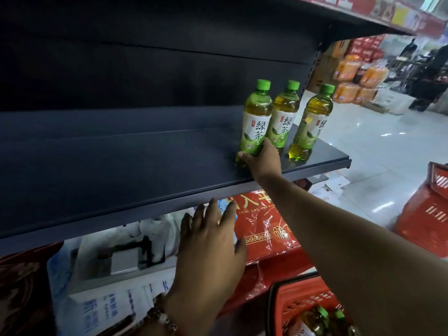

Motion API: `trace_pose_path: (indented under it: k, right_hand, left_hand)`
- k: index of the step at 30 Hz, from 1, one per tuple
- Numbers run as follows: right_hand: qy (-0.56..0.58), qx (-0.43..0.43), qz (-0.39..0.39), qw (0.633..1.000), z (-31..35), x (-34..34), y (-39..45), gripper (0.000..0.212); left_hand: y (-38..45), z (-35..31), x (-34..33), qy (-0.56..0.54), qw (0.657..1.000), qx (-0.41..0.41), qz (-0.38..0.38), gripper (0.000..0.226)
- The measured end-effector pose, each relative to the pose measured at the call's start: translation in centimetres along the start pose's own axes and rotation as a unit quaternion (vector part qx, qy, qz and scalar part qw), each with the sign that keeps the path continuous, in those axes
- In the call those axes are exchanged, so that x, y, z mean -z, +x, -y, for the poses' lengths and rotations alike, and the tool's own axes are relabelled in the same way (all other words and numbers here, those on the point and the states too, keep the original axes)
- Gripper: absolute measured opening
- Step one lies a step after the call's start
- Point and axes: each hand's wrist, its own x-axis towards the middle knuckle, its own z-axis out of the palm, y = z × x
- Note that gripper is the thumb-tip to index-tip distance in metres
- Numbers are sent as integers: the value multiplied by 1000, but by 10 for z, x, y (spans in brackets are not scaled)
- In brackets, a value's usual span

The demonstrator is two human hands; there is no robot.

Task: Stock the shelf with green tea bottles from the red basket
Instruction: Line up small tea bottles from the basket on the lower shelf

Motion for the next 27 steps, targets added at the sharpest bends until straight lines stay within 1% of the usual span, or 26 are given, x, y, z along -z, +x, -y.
trace_pose_path:
  k: [3,5,7,9,12,15,17,19,22,24,25,27]
  right_hand:
    - [-3,-8,8,1000,0,0,2,50]
    - [-14,-9,34,999,1,6,-2,53]
    - [-43,9,61,997,2,17,-13,59]
    - [-100,39,102,989,2,34,-35,70]
    - [-237,76,182,951,-6,72,-86,83]
    - [-317,97,234,914,-28,115,-147,84]
    - [-351,74,265,895,-57,141,-183,85]
    - [-376,26,286,881,-92,165,-215,85]
    - [-401,-43,298,865,-139,198,-254,81]
    - [-414,-92,312,850,-164,217,-274,82]
    - [-420,-111,313,844,-174,224,-283,84]
    - [-430,-134,308,838,-196,233,-297,80]
  left_hand:
    - [1,0,-5,2,1000,-6,7,70]
    - [1,-1,-7,7,1000,-7,13,69]
    - [0,-5,-9,14,1000,-12,19,68]
    - [-1,-10,-13,14,999,-17,27,68]
    - [-6,-20,-21,13,998,-31,45,66]
    - [-17,-36,-33,11,995,-54,89,65]
    - [-27,-50,-43,25,989,-74,123,67]
    - [-38,-65,-54,41,982,-99,153,69]
    - [-55,-89,-72,76,968,-146,190,70]
    - [-66,-106,-87,100,956,-177,209,70]
    - [-71,-115,-95,110,950,-195,217,70]
    - [-79,-131,-112,127,939,-226,228,70]
